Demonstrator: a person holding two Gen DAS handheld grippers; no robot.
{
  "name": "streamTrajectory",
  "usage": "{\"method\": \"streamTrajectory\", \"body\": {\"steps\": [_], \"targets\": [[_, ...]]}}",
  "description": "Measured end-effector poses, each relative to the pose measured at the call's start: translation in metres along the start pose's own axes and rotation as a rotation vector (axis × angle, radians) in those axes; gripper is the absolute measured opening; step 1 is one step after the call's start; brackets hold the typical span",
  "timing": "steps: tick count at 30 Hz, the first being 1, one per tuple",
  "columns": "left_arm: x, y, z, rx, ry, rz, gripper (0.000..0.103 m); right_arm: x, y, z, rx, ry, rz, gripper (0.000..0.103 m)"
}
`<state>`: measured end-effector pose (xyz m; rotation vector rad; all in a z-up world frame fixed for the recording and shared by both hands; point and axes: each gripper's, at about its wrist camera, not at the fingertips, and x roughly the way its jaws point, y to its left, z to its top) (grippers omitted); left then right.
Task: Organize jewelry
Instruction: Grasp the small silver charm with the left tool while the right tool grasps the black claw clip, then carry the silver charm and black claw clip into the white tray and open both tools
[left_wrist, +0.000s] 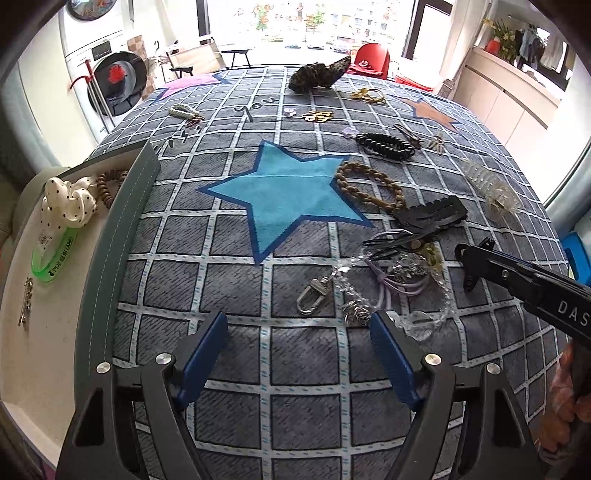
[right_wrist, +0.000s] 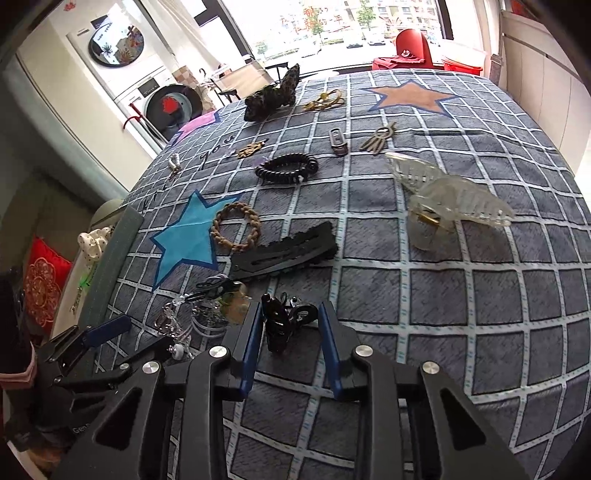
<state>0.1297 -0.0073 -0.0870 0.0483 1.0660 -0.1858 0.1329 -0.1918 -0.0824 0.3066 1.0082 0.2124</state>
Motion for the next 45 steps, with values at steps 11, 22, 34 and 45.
{"method": "streamTrajectory", "body": {"steps": [11, 22, 34, 45], "targets": [[-0.006, -0.031, -0.003, 0.040, -0.010, -0.066, 0.080, -0.021, -0.011, -0.009, 0.009, -0.028, 0.008, 0.033], [-0.006, -0.041, -0.006, 0.069, 0.001, -0.112, 0.030, -0.034, -0.014, -0.018, 0.023, -0.042, 0.028, 0.033], [-0.035, -0.034, -0.023, 0.051, -0.052, -0.129, 0.030, -0.045, -0.005, -0.033, 0.009, -0.031, 0.039, 0.033], [-0.079, -0.009, -0.040, 0.008, -0.119, -0.095, 0.030, -0.052, 0.028, -0.050, -0.046, -0.002, 0.052, 0.033]]}}
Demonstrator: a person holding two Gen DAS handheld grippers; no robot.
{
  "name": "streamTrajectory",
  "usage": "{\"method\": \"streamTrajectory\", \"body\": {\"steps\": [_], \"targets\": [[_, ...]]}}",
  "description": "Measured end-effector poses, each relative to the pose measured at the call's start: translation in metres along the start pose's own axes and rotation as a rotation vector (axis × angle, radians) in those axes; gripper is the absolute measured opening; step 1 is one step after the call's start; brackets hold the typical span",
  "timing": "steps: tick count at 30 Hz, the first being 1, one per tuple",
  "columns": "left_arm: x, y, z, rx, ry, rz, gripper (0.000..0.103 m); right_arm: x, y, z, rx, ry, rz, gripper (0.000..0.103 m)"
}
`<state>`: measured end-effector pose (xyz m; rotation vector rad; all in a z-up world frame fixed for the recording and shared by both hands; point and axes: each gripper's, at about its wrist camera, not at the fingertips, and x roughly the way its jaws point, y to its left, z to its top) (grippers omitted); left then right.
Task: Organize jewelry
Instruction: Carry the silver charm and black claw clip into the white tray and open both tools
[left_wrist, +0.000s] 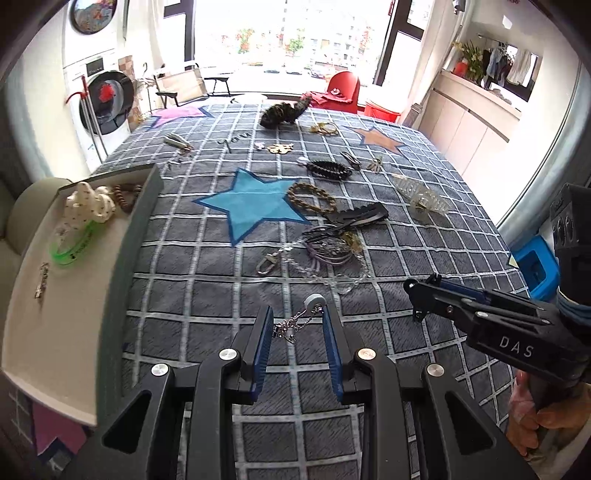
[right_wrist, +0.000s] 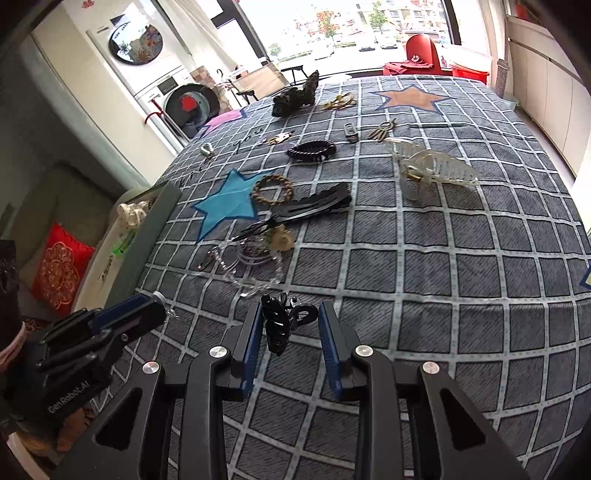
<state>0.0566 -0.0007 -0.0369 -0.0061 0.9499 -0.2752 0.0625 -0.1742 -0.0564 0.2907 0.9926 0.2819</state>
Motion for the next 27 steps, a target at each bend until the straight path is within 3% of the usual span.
{"method": "streamTrajectory", "body": {"steps": [27], "targets": [[-0.061, 0.134, -0.017, -0.201, -0.130, 0.126, 0.030, 0.029, 0.135, 0.021, -0.230, 0.050, 0.059, 0.033]]}}
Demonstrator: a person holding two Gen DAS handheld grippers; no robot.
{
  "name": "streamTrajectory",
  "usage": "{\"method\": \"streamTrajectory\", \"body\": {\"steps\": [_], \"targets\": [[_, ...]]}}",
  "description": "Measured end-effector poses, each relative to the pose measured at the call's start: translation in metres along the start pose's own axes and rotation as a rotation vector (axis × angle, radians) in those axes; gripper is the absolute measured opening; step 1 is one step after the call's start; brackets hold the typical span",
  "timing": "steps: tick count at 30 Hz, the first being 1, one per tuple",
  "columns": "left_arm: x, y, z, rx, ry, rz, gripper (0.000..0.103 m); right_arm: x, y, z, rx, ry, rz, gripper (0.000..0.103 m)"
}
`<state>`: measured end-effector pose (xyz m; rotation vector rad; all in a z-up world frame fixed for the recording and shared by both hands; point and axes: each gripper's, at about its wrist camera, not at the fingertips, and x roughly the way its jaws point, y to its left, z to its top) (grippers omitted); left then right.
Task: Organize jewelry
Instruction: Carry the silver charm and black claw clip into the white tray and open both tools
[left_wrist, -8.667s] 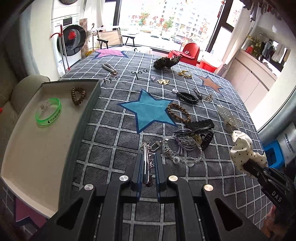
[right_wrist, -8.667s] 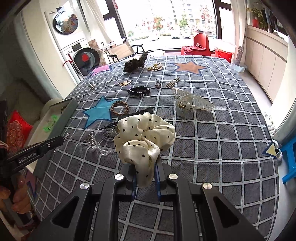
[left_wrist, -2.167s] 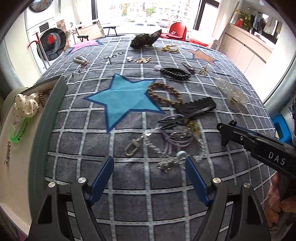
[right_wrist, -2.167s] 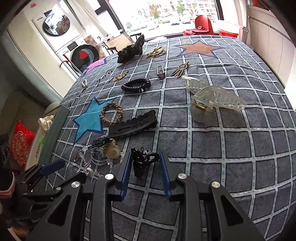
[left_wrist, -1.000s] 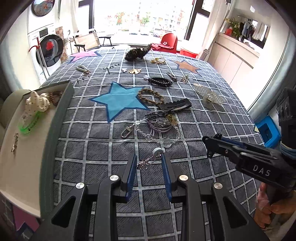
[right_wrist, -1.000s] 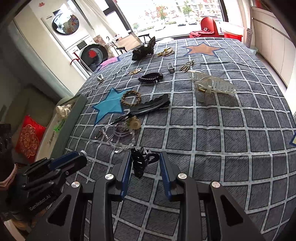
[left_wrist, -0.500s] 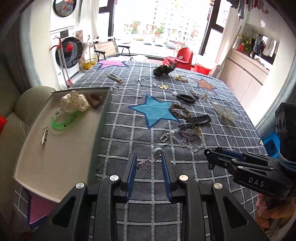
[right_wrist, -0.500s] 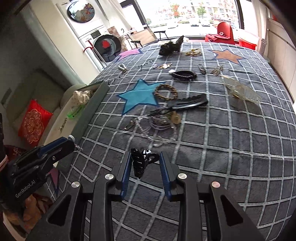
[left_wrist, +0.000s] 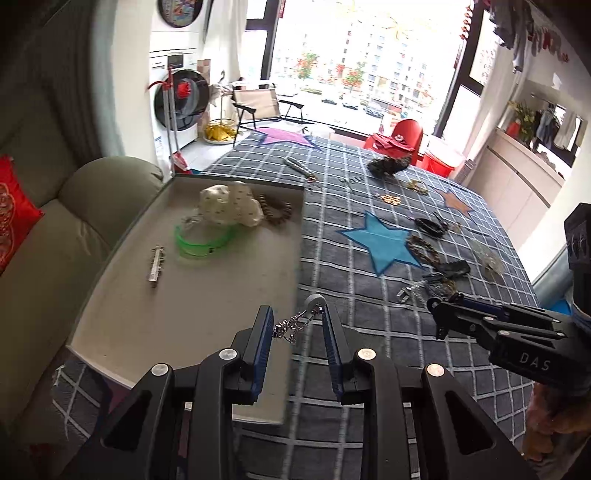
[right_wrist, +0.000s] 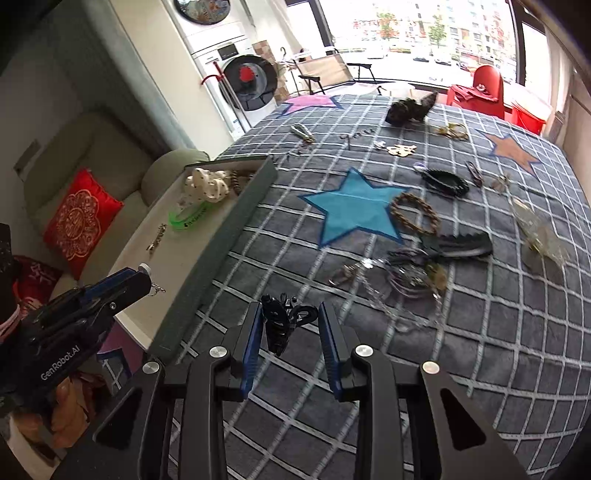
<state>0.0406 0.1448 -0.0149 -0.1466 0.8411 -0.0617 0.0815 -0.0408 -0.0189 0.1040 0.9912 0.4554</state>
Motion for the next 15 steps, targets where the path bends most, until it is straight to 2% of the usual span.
{"method": "streamTrajectory", "body": {"steps": [8, 15], "targets": [[0.006, 0.055, 0.008, -0.080, -0.013, 0.075, 0.030, 0.025, 0.046, 0.034, -0.085, 0.021, 0.063, 0.033], [0.022, 0.102, 0.010, -0.158, 0.011, 0.130, 0.030, 0.063, 0.085, 0.065, -0.129, 0.059, 0.125, 0.033]]}}
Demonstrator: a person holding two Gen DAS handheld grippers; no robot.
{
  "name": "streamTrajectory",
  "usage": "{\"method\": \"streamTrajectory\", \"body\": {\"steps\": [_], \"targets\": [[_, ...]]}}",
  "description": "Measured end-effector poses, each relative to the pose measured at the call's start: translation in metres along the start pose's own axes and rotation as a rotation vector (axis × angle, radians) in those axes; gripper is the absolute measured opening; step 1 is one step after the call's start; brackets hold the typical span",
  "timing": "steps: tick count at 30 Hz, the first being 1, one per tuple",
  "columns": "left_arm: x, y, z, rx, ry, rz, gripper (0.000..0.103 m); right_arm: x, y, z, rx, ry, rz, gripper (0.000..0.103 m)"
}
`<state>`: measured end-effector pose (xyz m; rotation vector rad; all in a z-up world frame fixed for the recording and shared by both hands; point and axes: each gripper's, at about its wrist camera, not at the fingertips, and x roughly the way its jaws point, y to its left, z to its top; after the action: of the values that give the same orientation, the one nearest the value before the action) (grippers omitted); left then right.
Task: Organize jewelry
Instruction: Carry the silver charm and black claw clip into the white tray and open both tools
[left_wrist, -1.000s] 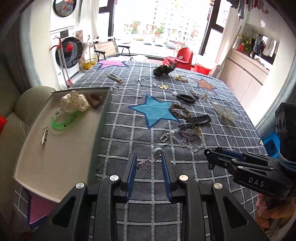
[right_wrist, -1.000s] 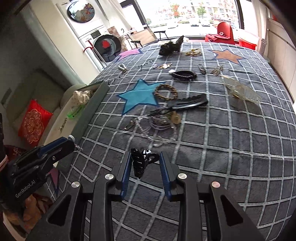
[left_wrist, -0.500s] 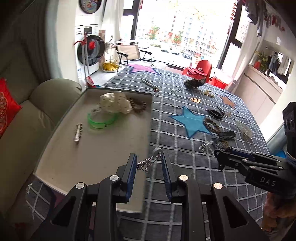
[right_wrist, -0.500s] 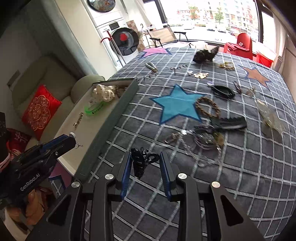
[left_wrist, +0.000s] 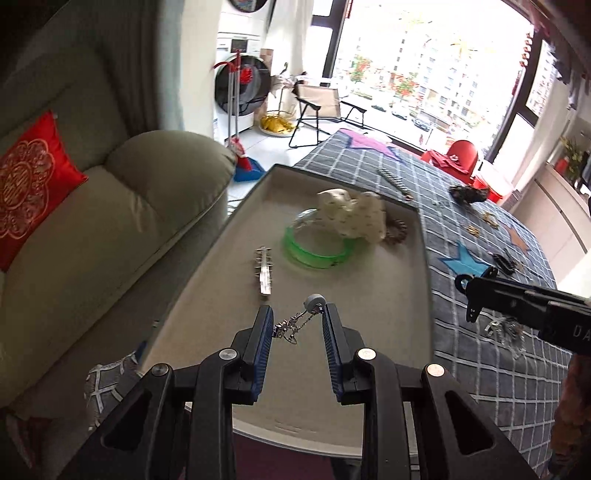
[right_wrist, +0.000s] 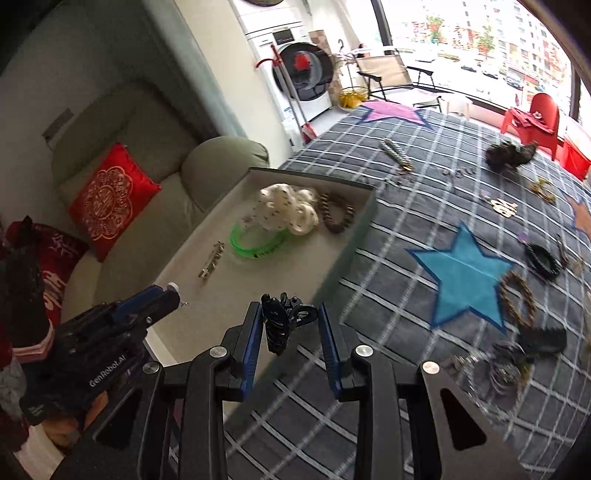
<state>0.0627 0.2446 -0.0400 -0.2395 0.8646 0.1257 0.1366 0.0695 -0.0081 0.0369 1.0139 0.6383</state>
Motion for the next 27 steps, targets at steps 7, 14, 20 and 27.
{"method": "streamTrajectory", "body": {"steps": [7, 14, 20, 27], "targets": [[0.019, 0.022, 0.001, -0.029, 0.036, 0.035, 0.030, 0.043, 0.020, 0.021, -0.037, 0.054, 0.019, 0.033], [0.031, 0.028, -0.003, -0.030, 0.069, 0.060, 0.030, 0.083, 0.036, 0.024, -0.065, 0.123, 0.029, 0.033], [0.040, 0.022, -0.007, 0.002, 0.093, 0.069, 0.030, 0.102, 0.040, 0.025, -0.076, 0.151, 0.015, 0.033], [0.047, 0.014, -0.010, 0.030, 0.113, 0.081, 0.030, 0.112, 0.035, 0.017, -0.068, 0.174, -0.008, 0.033]]}}
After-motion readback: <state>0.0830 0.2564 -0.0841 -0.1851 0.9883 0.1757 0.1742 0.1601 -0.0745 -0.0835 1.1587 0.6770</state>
